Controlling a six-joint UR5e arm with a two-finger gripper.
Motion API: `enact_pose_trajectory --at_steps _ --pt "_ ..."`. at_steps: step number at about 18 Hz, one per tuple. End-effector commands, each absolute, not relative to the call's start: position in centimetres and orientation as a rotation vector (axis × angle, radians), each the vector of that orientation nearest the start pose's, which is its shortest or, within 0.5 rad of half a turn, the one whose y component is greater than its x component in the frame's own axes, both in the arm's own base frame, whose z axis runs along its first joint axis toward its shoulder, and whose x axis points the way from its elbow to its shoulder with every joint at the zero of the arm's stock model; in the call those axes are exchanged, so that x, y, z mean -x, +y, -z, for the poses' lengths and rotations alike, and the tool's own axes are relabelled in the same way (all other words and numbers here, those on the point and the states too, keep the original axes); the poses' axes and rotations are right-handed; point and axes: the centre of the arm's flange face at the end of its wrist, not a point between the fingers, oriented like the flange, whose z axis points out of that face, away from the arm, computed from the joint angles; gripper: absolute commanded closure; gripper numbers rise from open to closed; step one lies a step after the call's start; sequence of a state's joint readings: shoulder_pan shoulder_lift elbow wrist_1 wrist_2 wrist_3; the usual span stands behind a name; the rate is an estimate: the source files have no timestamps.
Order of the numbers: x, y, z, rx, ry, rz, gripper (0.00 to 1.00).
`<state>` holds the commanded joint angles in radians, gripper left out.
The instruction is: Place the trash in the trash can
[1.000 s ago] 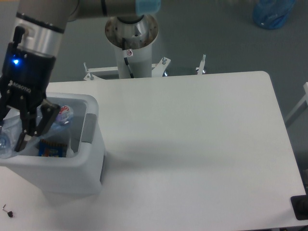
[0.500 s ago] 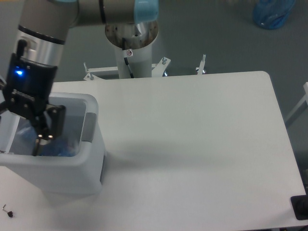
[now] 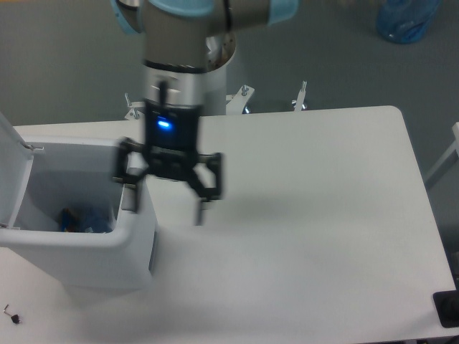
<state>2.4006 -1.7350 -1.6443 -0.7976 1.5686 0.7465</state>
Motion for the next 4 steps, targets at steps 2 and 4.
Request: enact_pose_trajectory --at_steps 2,4 --pt "34.69 48.86 -45.75 2.738 -0.081 -0.590 0.00" --pt "35.54 48.19 -45.84 2.738 -0.106 -0.595 0.00"
